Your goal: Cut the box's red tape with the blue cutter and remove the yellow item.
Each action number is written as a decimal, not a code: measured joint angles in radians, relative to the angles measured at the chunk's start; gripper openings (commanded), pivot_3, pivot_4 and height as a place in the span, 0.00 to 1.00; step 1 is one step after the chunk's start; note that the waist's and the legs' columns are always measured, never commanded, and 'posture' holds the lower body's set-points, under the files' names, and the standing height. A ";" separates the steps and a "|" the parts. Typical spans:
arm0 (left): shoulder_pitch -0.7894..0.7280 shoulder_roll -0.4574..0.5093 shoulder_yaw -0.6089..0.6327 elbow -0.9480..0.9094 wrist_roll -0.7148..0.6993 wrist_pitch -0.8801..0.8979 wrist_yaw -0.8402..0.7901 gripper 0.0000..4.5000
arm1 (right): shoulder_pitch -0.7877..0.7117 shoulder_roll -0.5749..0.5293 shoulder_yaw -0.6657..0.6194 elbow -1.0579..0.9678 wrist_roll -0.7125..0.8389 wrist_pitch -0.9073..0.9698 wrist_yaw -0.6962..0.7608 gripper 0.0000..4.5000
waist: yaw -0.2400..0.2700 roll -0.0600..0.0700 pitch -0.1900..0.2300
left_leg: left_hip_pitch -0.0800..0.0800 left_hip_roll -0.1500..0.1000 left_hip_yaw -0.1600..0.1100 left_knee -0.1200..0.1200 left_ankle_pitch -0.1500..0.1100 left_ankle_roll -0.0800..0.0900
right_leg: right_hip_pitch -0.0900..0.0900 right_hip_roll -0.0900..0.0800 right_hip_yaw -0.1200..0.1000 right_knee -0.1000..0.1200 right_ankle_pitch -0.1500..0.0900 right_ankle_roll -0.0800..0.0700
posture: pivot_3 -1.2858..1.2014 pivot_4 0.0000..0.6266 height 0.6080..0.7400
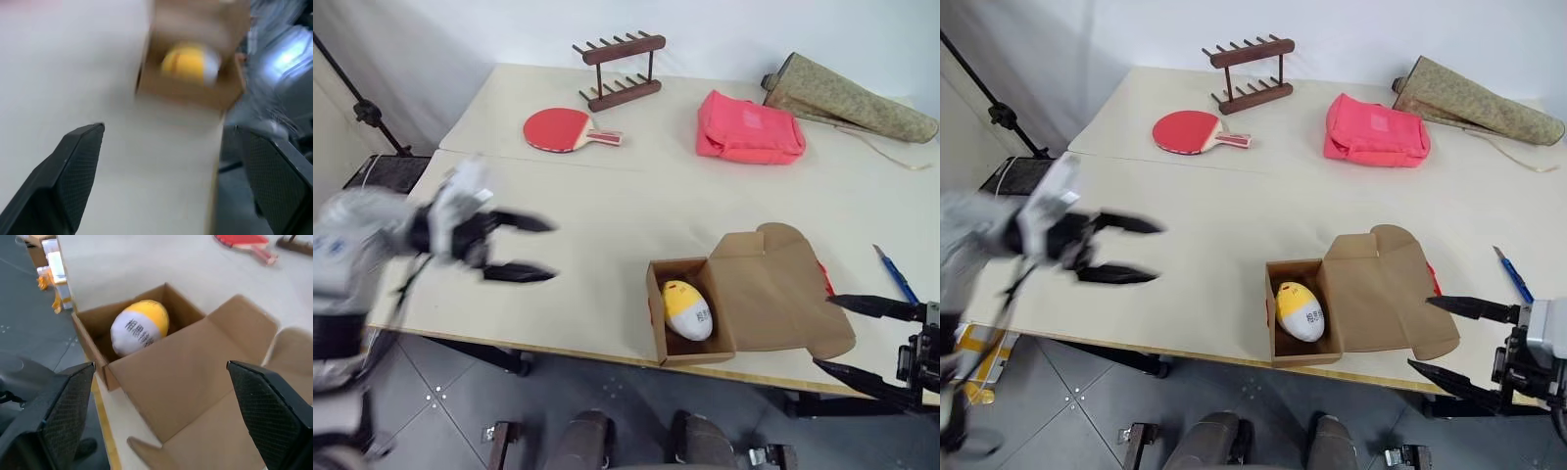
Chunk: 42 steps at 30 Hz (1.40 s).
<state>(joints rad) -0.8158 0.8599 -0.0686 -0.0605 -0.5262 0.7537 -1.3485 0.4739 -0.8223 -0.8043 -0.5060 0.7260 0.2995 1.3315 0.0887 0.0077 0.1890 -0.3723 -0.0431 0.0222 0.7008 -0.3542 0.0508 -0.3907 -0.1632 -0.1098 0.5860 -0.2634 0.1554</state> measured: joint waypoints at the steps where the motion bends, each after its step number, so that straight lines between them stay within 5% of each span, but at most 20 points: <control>1: -0.070 -0.030 -0.060 -0.003 0.014 0.014 -0.007 1.00 | 0.016 0.004 -0.009 -0.008 -0.001 -0.003 0.001 1.00 | -0.005 -0.001 -0.001 | 0.002 0.000 0.004 0.000 0.000 0.000 | 0.000 0.000 0.002 0.000 0.000 0.000 | 0.52 0.24 1.00; 4: -0.273 -0.193 -0.266 0.075 0.116 0.003 -0.034 1.00 | 0.077 0.040 -0.075 -0.044 0.015 0.011 -0.028 1.00 | -0.020 0.000 -0.001 | 0.005 0.002 0.015 -0.003 -0.001 0.002 | -0.001 -0.001 0.003 -0.003 0.000 0.001 | 0.52 0.24 1.00; 9: -0.309 -0.362 -0.504 0.204 0.300 -0.141 -0.024 1.00 | 0.132 0.090 -0.109 -0.140 0.055 0.032 -0.104 1.00 | -0.060 -0.001 -0.001 | 0.004 0.006 0.017 -0.004 -0.002 0.002 | -0.004 0.002 0.001 -0.003 -0.001 -0.001 | 0.52 0.24 1.00; 17: -0.308 -0.439 -0.558 0.327 0.448 -0.300 -0.005 1.00 | 0.246 0.123 -0.171 -0.225 0.098 0.073 -0.174 1.00 | -0.053 -0.001 0.001 | 0.003 0.004 0.016 -0.001 -0.002 0.004 | -0.004 -0.002 0.004 -0.003 0.000 0.000 | 0.52 0.24 1.00; 23: -0.306 -0.499 -0.578 0.399 0.501 -0.385 -0.016 0.68 | 0.251 0.126 -0.187 -0.236 0.107 0.065 -0.189 1.00 | -0.035 -0.001 0.001 | 0.004 0.005 0.016 -0.001 -0.002 0.004 | -0.004 -0.002 0.003 -0.003 0.000 0.000 | 0.52 0.24 1.00; 33: -0.306 -0.554 -0.520 0.492 0.508 -0.449 -0.031 0.03 | 0.141 0.126 -0.104 -0.234 0.109 0.050 -0.267 1.00 | -0.035 -0.001 0.001 | 0.003 0.004 0.016 -0.001 -0.002 0.004 | -0.005 -0.002 0.003 -0.003 0.000 0.000 | 0.52 0.24 1.00; 42: -0.318 -0.580 -0.100 0.623 0.257 -0.508 0.009 0.00 | -0.022 0.117 0.073 -0.263 0.201 0.094 -0.386 1.00 | -0.045 -0.001 0.001 | 0.002 0.004 0.016 0.000 -0.002 0.004 | -0.005 -0.002 0.002 -0.002 0.000 0.000 | 0.52 0.24 1.00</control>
<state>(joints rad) -1.1339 0.2795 -0.1687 0.5622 -0.2696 0.2456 -1.3392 0.4524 -0.7049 -0.7318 -0.7694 0.9266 0.3937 0.9458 0.0436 0.0065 0.1902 -0.3701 -0.0388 0.0378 0.7010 -0.3563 0.0550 -0.3961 -0.1652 -0.1076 0.5841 -0.2634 0.1552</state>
